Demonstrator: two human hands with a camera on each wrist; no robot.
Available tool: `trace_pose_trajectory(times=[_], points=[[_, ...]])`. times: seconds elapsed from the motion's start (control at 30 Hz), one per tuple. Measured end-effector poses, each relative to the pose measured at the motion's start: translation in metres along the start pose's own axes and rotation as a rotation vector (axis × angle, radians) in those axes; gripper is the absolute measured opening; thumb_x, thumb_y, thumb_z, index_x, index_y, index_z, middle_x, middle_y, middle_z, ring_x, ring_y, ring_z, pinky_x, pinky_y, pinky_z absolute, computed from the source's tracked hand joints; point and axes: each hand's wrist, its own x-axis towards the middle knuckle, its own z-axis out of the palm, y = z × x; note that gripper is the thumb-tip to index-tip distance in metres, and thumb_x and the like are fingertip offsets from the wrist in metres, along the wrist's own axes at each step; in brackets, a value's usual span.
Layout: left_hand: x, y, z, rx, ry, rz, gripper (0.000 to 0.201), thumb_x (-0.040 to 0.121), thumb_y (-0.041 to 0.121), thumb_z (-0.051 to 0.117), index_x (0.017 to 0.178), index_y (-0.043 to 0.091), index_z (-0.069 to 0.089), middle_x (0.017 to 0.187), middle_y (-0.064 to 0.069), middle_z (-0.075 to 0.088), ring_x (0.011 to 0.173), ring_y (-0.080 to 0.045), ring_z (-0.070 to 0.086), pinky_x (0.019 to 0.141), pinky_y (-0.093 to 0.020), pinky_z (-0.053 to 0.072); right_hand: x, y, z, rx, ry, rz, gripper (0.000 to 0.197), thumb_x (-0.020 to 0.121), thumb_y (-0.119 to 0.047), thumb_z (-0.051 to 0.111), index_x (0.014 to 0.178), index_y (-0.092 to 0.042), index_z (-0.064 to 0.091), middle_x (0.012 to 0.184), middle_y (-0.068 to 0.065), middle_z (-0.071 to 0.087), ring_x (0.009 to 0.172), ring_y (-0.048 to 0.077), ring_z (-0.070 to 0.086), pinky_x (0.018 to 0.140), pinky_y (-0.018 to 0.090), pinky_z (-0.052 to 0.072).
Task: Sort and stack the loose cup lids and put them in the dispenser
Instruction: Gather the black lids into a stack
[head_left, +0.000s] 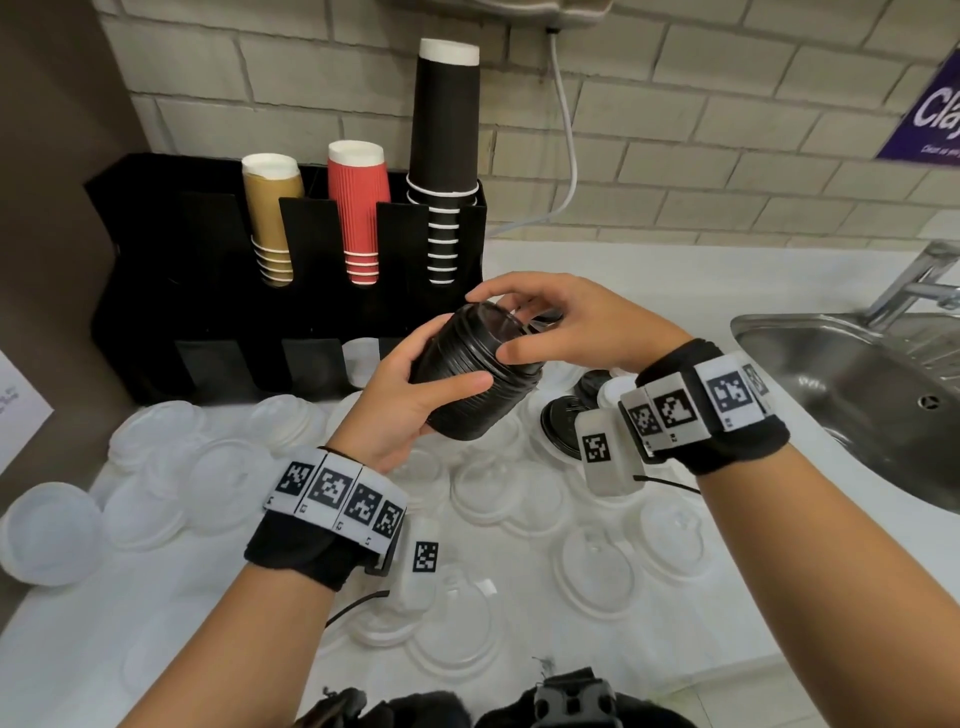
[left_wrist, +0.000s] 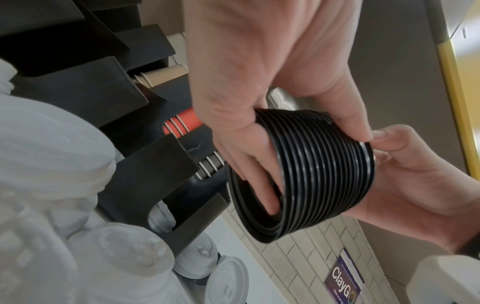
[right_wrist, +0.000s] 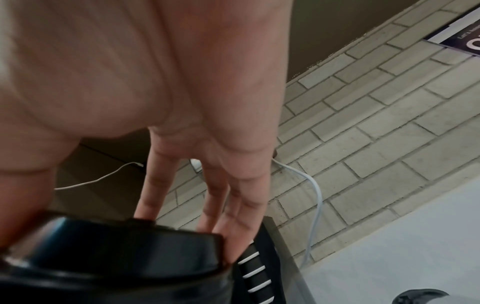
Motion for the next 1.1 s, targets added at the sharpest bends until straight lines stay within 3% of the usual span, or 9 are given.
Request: trace_pose_trajectory(times=[0.23,0.33,0.43,0.53,0.6,0.73,0.8,0.97,1.1], points=[[-0.001,-0.002,-0.001,-0.041,-0.028,-0.021,0.067,0.062,0.027,0.083,0.124,0.039,0.058,0.12,0.005,0.067,0.111,-0.015,0.065,0.074,-0.03,0.057,-0.002,0.003,0.002,-0.006,0.03,-0.006,0.047,0.078,-0.021,0.077,0.121,-0.032,0.06,0.107,0.0,0.065,0.101,0.014,0.061,0.092,0.028,0.051],[0.0,-0.002,-0.002,-0.08,-0.036,-0.056,0.064,0.062,0.036,0.081,0.122,0.038,0.06,0.125,0.002,0.065,0.113,-0.017,0.064,0.076,-0.034,0.057,-0.003,0.002,0.002,-0.022,0.024,-0.014,0.048,0.075,-0.024,0.08,0.116,-0.027,0.058,0.106,0.002,0.064,0.099,0.012,0.06,0.084,0.025,0.053],[0.002,-0.004,-0.003,-0.147,-0.014,-0.085,0.052,0.073,0.031,0.072,0.123,0.035,0.06,0.128,-0.003,0.064,0.116,-0.022,0.062,0.076,-0.036,0.057,-0.005,0.002,0.001,-0.033,0.009,-0.025,0.048,0.073,-0.029,0.081,0.114,-0.022,0.059,0.11,0.002,0.064,0.104,0.009,0.059,0.086,0.025,0.052],[0.003,-0.006,-0.005,-0.226,0.023,-0.097,0.055,0.077,0.03,0.067,0.13,0.028,0.056,0.125,-0.003,0.065,0.115,-0.022,0.063,0.074,-0.035,0.057,-0.006,0.012,-0.004,0.121,0.1,0.003,0.038,0.086,-0.03,0.068,0.12,-0.019,0.059,0.116,0.002,0.062,0.105,0.01,0.061,0.09,0.025,0.052],[0.003,-0.005,-0.007,-0.262,0.048,-0.097,0.058,0.076,0.03,0.066,0.132,0.025,0.055,0.123,-0.003,0.066,0.114,-0.021,0.063,0.073,-0.035,0.057,-0.005,0.025,-0.008,0.018,0.161,0.088,0.031,0.094,-0.03,0.057,0.122,-0.016,0.058,0.115,-0.001,0.061,0.101,0.01,0.06,0.092,0.028,0.051],[0.003,-0.003,-0.008,-0.289,0.072,-0.092,0.061,0.074,0.031,0.067,0.133,0.024,0.055,0.124,-0.003,0.066,0.113,-0.019,0.064,0.075,-0.035,0.057,-0.005,0.063,-0.007,-0.548,-0.255,0.484,0.071,0.08,-0.045,0.072,0.14,-0.025,0.04,0.136,0.0,0.048,0.123,0.022,0.047,0.105,0.039,0.039],[0.002,-0.001,-0.007,-0.288,0.078,-0.097,0.061,0.074,0.031,0.067,0.134,0.024,0.055,0.125,-0.003,0.066,0.114,-0.019,0.064,0.075,-0.035,0.057,-0.005,0.077,0.0,-0.709,-0.402,0.574,0.089,0.072,-0.045,0.079,0.144,-0.029,0.029,0.141,0.003,0.042,0.13,0.026,0.038,0.105,0.042,0.038],[0.001,-0.001,-0.003,-0.285,0.073,-0.103,0.058,0.074,0.031,0.067,0.131,0.024,0.057,0.12,-0.001,0.068,0.108,-0.017,0.067,0.073,-0.033,0.057,-0.002,0.096,0.007,-0.787,-0.371,0.562,0.079,0.072,-0.042,0.08,0.138,-0.032,0.037,0.134,0.005,0.05,0.123,0.028,0.044,0.099,0.041,0.038],[0.0,-0.003,-0.003,-0.281,0.073,-0.104,0.059,0.075,0.03,0.066,0.133,0.022,0.056,0.121,-0.003,0.068,0.11,-0.019,0.066,0.074,-0.034,0.057,-0.008,0.1,0.001,-0.604,-0.252,0.503,0.065,0.073,-0.033,0.078,0.13,-0.029,0.047,0.123,0.005,0.057,0.109,0.024,0.054,0.095,0.037,0.046]])
